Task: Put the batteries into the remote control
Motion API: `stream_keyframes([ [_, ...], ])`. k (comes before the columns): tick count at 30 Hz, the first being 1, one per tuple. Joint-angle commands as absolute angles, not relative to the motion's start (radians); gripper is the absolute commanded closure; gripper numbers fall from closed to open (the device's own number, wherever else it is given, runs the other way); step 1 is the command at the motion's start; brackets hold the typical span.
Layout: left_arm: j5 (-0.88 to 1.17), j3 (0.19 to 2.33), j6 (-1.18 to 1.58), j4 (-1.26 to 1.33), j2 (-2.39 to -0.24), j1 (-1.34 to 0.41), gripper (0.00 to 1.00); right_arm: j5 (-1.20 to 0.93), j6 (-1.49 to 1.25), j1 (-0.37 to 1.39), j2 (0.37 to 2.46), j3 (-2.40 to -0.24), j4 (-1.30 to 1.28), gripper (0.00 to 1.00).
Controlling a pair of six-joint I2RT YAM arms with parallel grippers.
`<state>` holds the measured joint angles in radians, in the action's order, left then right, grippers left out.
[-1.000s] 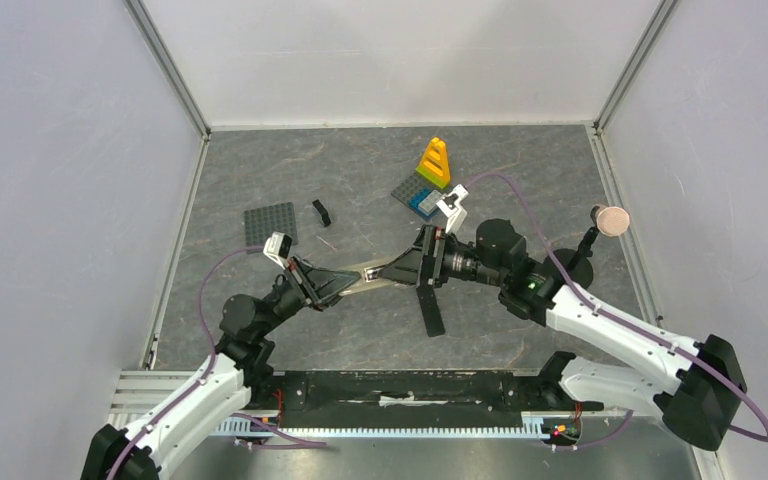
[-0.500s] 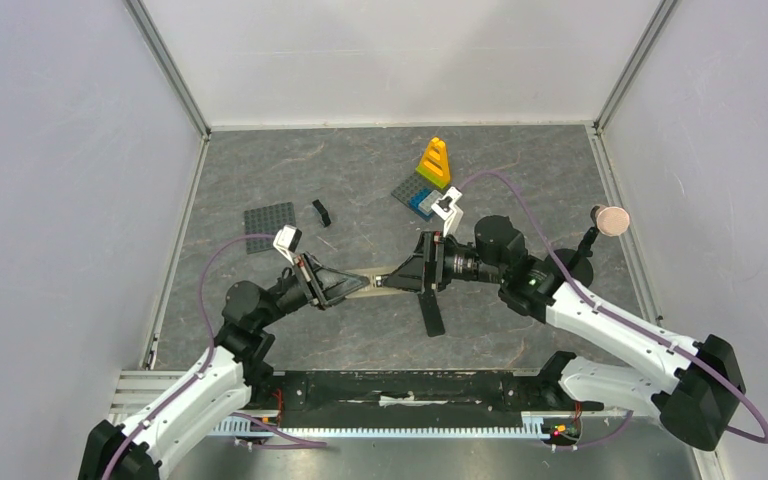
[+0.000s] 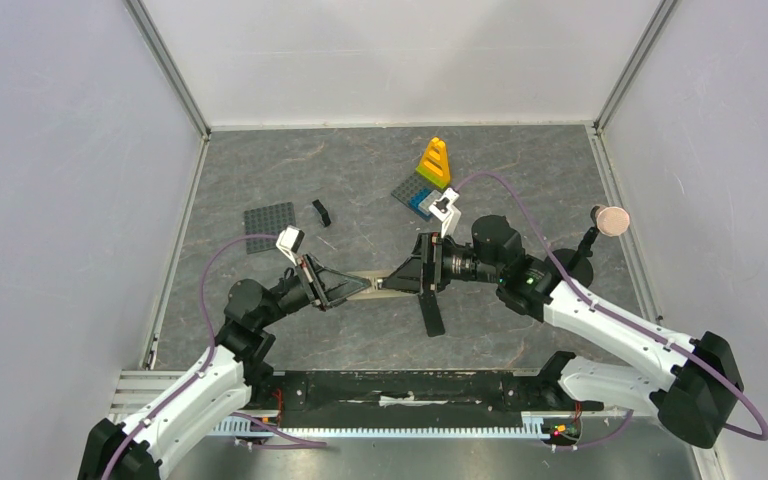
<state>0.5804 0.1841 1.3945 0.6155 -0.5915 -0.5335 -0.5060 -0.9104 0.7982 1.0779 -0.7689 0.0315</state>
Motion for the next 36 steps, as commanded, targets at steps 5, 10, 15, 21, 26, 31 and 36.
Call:
stream_keyframes([
  [5, 0.610, 0.218, 1.326, 0.645, -0.594, -0.533, 0.98, -0.471, -0.884, 0.790, 1.047, -0.816, 0.018, 0.08],
  [10, 0.622, 0.219, 1.294, 0.606, -0.585, -0.533, 0.98, -0.450, -0.856, 0.775, 1.026, -0.828, -0.029, 0.06],
  [15, 0.650, 0.231, 1.267, 0.581, -0.574, -0.533, 0.98, -0.456, -0.799, 0.761, 1.011, -0.834, -0.068, 0.07],
  [21, 0.694, 0.266, 1.204, 0.492, -0.560, -0.532, 0.98, -0.434, -0.652, 0.755, 0.994, -0.886, -0.161, 0.07],
  [26, 0.692, 0.325, 1.106, 0.313, -0.547, -0.533, 0.98, -0.364, -0.585, 0.755, 1.006, -0.922, -0.239, 0.07],
  [31, 0.609, 0.392, 0.970, -0.007, -0.557, -0.532, 0.98, -0.156, -0.499, 0.754, 1.049, -0.961, -0.355, 0.08],
  [36, 0.564, 0.395, 0.945, -0.135, -0.638, -0.532, 0.98, -0.035, -0.442, 0.755, 1.110, -0.969, -0.383, 0.10],
])
